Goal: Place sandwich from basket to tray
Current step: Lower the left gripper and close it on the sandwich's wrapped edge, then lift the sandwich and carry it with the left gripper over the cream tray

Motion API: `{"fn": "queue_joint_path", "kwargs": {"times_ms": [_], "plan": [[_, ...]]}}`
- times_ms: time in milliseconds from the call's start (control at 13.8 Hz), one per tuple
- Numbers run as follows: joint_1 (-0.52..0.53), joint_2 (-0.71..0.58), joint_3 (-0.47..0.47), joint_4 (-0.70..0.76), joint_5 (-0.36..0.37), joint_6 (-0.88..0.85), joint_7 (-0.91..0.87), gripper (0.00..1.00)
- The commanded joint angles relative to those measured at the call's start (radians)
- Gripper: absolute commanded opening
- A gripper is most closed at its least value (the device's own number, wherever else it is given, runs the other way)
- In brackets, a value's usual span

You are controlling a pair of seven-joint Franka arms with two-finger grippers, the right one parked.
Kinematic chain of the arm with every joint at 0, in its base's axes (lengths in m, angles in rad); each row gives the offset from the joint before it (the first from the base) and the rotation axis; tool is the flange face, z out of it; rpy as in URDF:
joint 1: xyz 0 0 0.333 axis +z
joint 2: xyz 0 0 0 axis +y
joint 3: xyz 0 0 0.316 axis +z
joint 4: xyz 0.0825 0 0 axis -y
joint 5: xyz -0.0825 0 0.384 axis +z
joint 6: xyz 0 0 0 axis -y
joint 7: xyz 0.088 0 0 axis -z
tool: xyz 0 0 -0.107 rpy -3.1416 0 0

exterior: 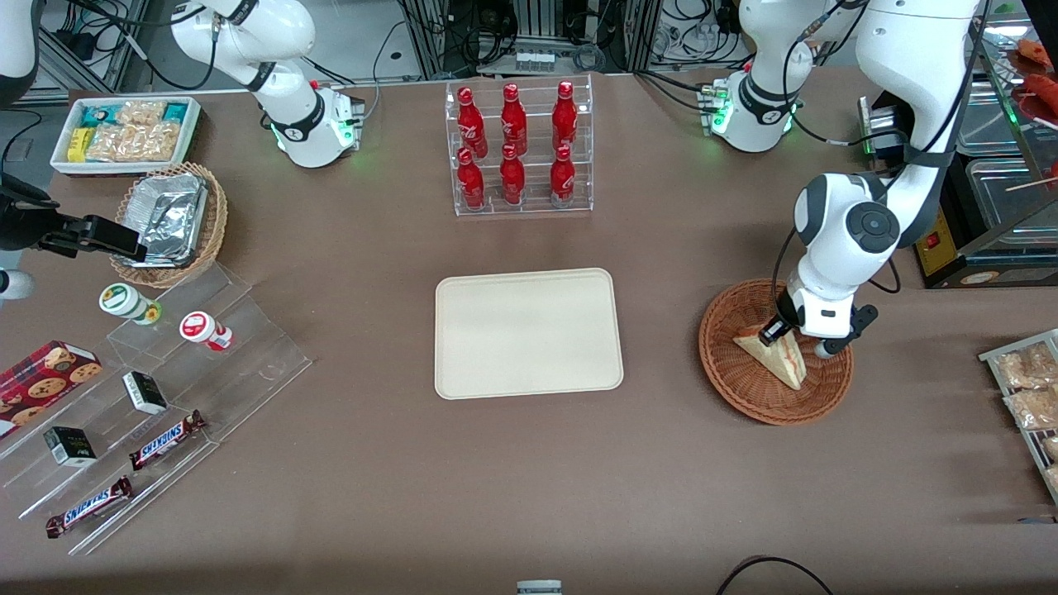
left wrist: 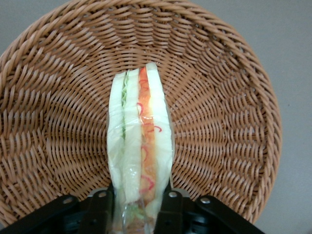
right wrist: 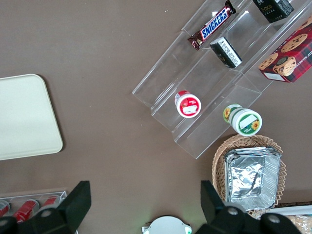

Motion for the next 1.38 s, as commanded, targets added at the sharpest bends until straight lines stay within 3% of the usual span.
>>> {"fn": "queue_joint_path", "kwargs": {"times_ms": [0, 217, 507, 870, 1304], "plan": [[-0.004, -0.017, 0.004, 0.029, 0.0, -0.018, -0.012, 0.0], [-0.012, -0.061, 0.001, 0.129, 0.007, -0.231, -0.009, 0.0], [-0.064, -0.059, -0.033, 0.389, 0.064, -0.579, -0.005, 0.0], [-0.252, 0.012, -0.033, 0.583, 0.056, -0.672, -0.016, 0.0], [-0.487, 0.246, -0.033, 0.807, 0.049, -0.686, -0.025, 0.0]]}}
